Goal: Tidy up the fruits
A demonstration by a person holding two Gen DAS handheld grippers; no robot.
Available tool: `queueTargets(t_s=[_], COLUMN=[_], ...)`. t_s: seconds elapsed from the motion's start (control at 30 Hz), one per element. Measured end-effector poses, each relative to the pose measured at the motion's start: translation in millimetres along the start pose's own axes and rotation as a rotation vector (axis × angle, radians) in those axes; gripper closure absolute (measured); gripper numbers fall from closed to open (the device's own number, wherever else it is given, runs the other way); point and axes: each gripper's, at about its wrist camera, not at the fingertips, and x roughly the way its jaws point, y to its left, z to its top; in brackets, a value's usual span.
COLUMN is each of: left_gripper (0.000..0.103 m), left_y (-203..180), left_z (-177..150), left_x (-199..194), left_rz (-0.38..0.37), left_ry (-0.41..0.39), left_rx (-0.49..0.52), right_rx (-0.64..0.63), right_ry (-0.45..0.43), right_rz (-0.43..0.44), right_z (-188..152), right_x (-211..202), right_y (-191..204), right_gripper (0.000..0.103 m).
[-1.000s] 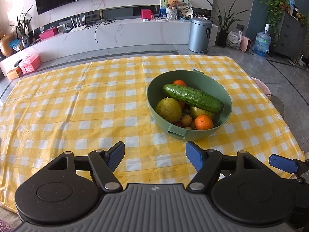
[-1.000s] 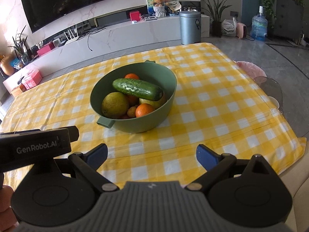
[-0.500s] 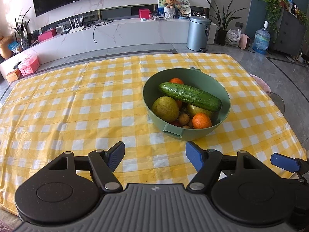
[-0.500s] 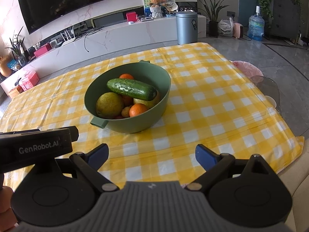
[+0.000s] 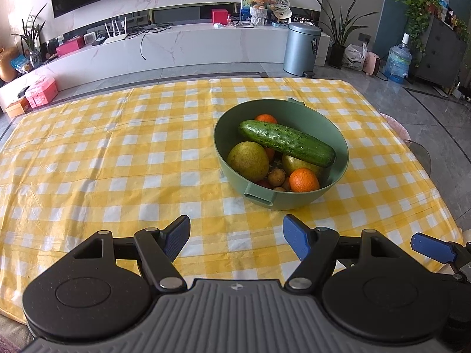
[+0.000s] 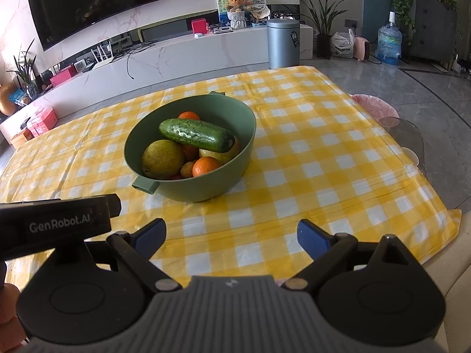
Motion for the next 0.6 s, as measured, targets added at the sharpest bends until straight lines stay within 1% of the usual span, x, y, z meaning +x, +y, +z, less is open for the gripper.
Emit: queueTargets(t_s=[0.6], left_gripper=[0.019], left_y=[2.1], left_z=[-0.1], left_x=[-2.0], left_rz=[0.002], left_ry=[-0.002], left_rx=[-0.006], right_rx=[0.002], right_ry=[-0.004], right_rz=[0.004], right_z=[-0.5], right_x=[-0.2], right_y=[1.4], right_gripper=[0.011])
